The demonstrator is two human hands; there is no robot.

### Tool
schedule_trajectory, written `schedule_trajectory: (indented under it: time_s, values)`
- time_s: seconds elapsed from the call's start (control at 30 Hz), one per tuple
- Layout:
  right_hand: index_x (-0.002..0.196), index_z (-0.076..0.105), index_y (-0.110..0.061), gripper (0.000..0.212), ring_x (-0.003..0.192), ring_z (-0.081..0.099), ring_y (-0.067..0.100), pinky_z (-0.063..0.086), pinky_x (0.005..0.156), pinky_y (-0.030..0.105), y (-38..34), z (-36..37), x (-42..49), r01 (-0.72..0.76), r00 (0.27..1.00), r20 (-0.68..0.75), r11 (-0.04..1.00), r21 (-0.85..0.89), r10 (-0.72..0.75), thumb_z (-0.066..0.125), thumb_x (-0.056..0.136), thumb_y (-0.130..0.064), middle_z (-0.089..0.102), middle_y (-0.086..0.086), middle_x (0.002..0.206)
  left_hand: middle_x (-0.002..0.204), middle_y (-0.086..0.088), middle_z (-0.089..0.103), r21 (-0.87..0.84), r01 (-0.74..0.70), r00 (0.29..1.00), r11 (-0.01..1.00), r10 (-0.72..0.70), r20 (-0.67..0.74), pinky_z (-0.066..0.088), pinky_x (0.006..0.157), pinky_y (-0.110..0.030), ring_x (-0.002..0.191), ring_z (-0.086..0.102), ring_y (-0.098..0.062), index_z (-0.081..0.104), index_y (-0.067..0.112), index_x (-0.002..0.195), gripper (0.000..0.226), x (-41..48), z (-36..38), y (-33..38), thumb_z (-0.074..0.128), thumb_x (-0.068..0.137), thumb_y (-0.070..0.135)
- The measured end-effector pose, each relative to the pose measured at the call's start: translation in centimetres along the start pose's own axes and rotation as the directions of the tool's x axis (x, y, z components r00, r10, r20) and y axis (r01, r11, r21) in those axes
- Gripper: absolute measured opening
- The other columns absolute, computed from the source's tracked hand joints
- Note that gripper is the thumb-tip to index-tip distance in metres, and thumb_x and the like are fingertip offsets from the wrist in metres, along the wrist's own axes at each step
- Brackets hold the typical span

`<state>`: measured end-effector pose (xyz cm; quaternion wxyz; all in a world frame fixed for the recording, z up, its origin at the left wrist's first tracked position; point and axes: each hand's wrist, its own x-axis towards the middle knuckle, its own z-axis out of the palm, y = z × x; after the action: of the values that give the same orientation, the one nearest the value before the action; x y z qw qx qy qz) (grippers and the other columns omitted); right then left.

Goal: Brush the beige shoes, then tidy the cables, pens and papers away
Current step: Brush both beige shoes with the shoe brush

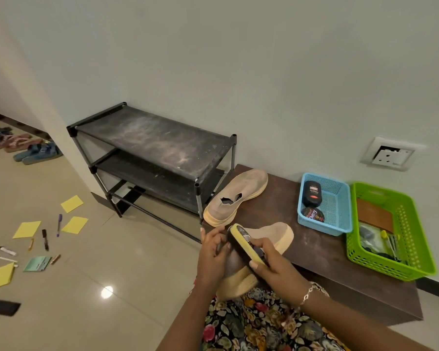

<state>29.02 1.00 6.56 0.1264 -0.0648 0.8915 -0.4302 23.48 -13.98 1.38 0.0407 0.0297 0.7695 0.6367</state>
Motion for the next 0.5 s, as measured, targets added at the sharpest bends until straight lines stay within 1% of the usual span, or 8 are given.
schedule_trajectory:
  time_s: [0.03,0.13,0.2,0.27,0.3,0.4,0.43,0.5]
  values:
    - [0.118,0.031,-0.038,0.029,0.094,0.046,-0.009,0.035,0.075,0.004,-0.1,0.4,-0.7,0.039,0.999,0.013,0.999,0.01,-0.039,0.045,0.094,-0.031,0.048,-0.018,0.11,0.126,-0.001,0.051,-0.01,0.011,1.0,1.0,-0.012,-0.008,-0.004,0.104,-0.003,0.14,0.02,-0.025,0.058,0.03,0.082,0.024,0.0,-0.1,0.1,0.052,0.083,0.007]
    - [0.122,0.032,-0.042,0.037,0.094,0.048,-0.008,0.037,0.077,0.009,0.9,0.9,-1.6,0.094,0.993,0.068,0.995,0.012,-0.095,0.042,0.086,-0.042,0.049,-0.017,0.112,0.126,-0.001,0.053,-0.058,0.042,0.999,0.997,-0.042,-0.004,0.003,0.101,-0.003,0.14,0.02,-0.024,0.058,0.022,0.075,0.009,0.0,-0.4,0.1,0.057,0.08,0.014]
    - [0.121,0.037,-0.035,0.034,0.086,0.053,-0.008,0.04,0.071,0.006,1.4,0.2,-1.5,0.017,1.0,-0.006,0.986,0.167,-0.017,0.045,0.088,-0.036,0.052,-0.013,0.107,0.129,0.004,0.049,-0.031,0.064,0.998,0.997,-0.064,0.007,0.005,0.102,-0.012,0.143,0.009,-0.021,0.058,0.019,0.076,0.019,0.2,-1.0,0.1,0.054,0.09,0.007]
    - [0.12,0.04,-0.028,0.035,0.087,0.058,-0.001,0.045,0.072,0.009,2.4,-0.3,-1.3,-0.046,0.993,-0.088,0.945,0.325,0.079,0.046,0.086,-0.035,0.056,-0.005,0.108,0.129,0.008,0.046,0.023,0.05,0.999,0.999,-0.05,0.017,0.005,0.105,-0.021,0.144,0.001,-0.016,0.06,0.022,0.08,0.023,0.3,-1.6,0.2,0.049,0.093,0.007]
    - [0.12,0.04,-0.028,0.038,0.088,0.06,0.001,0.047,0.074,0.013,3.0,-0.4,-1.2,-0.066,0.988,-0.106,0.934,0.352,0.11,0.046,0.083,-0.037,0.058,-0.003,0.108,0.126,0.01,0.046,0.035,0.039,0.999,0.999,-0.039,0.02,0.005,0.108,-0.026,0.143,0.001,-0.014,0.06,0.024,0.081,0.024,0.4,-2.0,0.4,0.048,0.093,0.007]
    - [0.118,0.039,-0.033,0.034,0.089,0.06,0.003,0.048,0.077,0.018,4.2,0.3,-1.3,-0.104,0.983,-0.107,0.931,0.349,0.15,0.048,0.086,-0.039,0.058,-0.006,0.105,0.108,0.024,0.049,0.063,0.005,1.0,0.998,-0.007,0.022,0.001,0.116,-0.035,0.128,0.02,0.013,0.061,0.026,0.085,0.026,0.3,-3.4,0.4,0.047,0.094,0.006]
    - [0.118,0.039,-0.034,0.035,0.09,0.059,0.003,0.049,0.08,0.02,4.2,0.5,-1.4,-0.114,0.981,-0.111,0.929,0.351,0.162,0.047,0.084,-0.04,0.058,-0.006,0.105,0.105,0.027,0.048,0.067,0.005,1.0,0.998,-0.007,0.021,0.0,0.117,-0.035,0.124,0.023,0.014,0.061,0.025,0.086,0.025,0.4,-3.9,0.0,0.047,0.094,0.006]
    - [0.118,0.038,-0.035,0.04,0.094,0.059,0.002,0.05,0.085,0.023,4.5,0.7,-1.4,-0.124,0.977,-0.118,0.922,0.368,0.178,0.046,0.08,-0.041,0.057,-0.006,0.107,0.111,0.022,0.049,0.061,0.041,0.998,0.997,-0.043,0.035,0.002,0.117,-0.037,0.133,0.021,-0.002,0.062,0.024,0.087,0.022,0.5,-4.8,-0.8,0.049,0.094,0.008]
